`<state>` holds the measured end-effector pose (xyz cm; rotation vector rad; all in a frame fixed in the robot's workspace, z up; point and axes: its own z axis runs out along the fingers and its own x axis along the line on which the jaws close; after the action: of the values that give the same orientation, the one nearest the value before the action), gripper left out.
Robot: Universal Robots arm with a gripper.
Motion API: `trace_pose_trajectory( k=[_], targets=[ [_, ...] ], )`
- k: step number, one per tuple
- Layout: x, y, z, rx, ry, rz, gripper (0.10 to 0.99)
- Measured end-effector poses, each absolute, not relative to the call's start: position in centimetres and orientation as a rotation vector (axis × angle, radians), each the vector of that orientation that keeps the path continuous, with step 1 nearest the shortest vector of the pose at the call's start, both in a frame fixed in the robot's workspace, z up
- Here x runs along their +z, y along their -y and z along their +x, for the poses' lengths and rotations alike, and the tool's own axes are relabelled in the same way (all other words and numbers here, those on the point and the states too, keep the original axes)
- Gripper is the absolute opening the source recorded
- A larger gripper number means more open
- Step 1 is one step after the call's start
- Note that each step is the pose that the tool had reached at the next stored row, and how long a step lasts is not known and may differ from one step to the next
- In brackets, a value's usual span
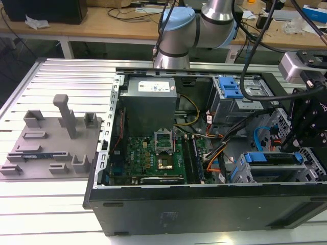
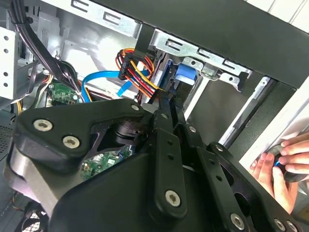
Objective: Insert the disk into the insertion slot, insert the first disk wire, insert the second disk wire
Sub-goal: 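Insert the first disk wire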
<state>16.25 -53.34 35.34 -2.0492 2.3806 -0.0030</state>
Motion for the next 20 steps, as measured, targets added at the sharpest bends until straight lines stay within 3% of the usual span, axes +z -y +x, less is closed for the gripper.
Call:
trace_pose_trajectory(
  k=[20],
  targets=[
    [35.05,53.54,16.27,-0.003,-2.383,-2.046,0.165]
  ],
)
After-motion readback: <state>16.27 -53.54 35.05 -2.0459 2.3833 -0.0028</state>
